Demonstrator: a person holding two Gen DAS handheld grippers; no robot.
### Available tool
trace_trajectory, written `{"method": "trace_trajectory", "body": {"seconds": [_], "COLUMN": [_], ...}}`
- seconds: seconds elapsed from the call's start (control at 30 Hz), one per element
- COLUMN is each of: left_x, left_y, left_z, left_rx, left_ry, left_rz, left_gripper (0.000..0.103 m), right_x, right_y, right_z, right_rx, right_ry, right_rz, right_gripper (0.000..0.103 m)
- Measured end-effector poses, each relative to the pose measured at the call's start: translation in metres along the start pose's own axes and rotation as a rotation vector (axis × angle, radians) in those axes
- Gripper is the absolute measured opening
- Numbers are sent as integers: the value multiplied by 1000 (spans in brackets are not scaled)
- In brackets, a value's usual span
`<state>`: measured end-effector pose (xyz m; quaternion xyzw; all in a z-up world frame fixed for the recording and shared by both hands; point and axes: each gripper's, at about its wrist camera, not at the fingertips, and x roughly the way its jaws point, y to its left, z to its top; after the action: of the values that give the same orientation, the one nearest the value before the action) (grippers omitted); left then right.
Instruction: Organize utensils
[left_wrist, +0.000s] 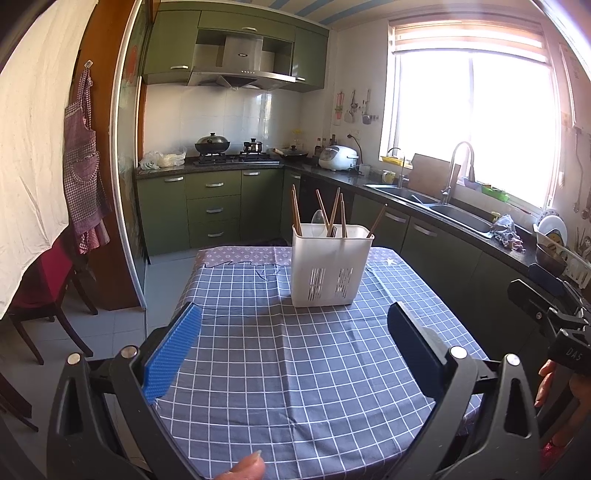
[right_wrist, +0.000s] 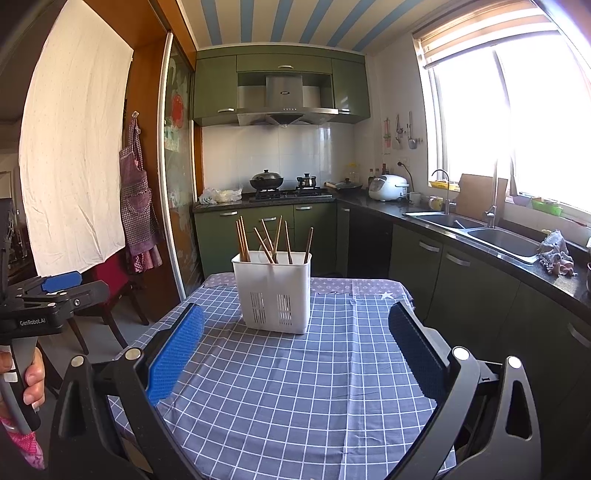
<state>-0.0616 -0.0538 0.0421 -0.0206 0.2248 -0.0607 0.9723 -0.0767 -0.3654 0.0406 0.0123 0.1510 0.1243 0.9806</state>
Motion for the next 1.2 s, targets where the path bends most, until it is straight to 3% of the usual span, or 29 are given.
{"method": "trace_trajectory", "body": {"seconds": [1.2], "left_x": [-4], "left_y": [1], "left_z": [1], "left_rx": [2], "left_ry": [-3], "left_rz": [18], "left_gripper": [96], "right_x": [8], "right_y": [1], "right_z": [-5], "right_rx": [1], "right_ry": [6], "right_rz": [12], "right_gripper": [98]}}
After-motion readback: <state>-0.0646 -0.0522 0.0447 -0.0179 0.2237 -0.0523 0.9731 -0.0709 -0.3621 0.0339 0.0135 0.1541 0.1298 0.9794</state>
